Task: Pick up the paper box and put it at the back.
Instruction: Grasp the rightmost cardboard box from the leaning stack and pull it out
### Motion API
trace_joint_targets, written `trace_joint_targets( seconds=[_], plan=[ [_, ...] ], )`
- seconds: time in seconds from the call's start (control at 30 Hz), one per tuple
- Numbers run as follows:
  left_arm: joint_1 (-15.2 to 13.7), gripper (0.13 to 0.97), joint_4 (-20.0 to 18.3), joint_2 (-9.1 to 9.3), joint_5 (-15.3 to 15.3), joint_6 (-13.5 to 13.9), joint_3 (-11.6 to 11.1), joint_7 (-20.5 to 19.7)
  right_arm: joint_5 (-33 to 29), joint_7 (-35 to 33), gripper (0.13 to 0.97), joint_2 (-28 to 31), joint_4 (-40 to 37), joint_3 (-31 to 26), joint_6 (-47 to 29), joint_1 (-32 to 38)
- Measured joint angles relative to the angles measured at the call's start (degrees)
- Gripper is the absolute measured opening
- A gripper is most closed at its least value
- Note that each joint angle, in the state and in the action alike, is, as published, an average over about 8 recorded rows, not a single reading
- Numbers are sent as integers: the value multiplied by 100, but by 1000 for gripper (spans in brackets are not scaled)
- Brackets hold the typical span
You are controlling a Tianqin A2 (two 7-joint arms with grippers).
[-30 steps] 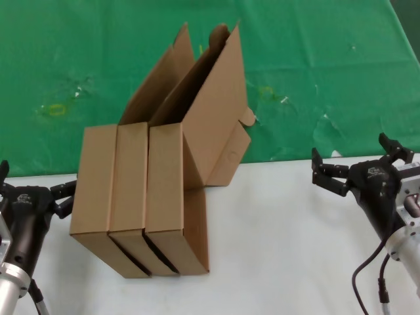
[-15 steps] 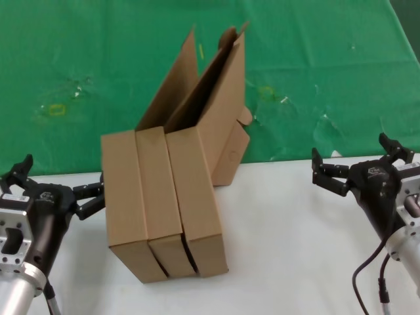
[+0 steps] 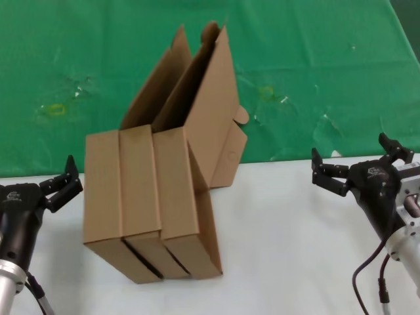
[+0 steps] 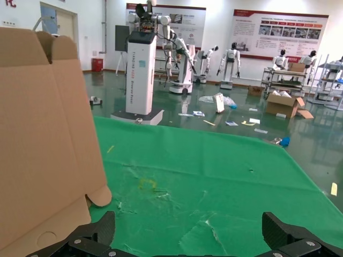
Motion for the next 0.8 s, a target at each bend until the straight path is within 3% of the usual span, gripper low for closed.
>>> trace_joint_targets(
  seconds=[0.8],
  plan=[
    [-65, 963, 121, -1, -53, -86, -8, -90, 0, 0, 966, 0, 0, 0, 0, 0]
  ],
)
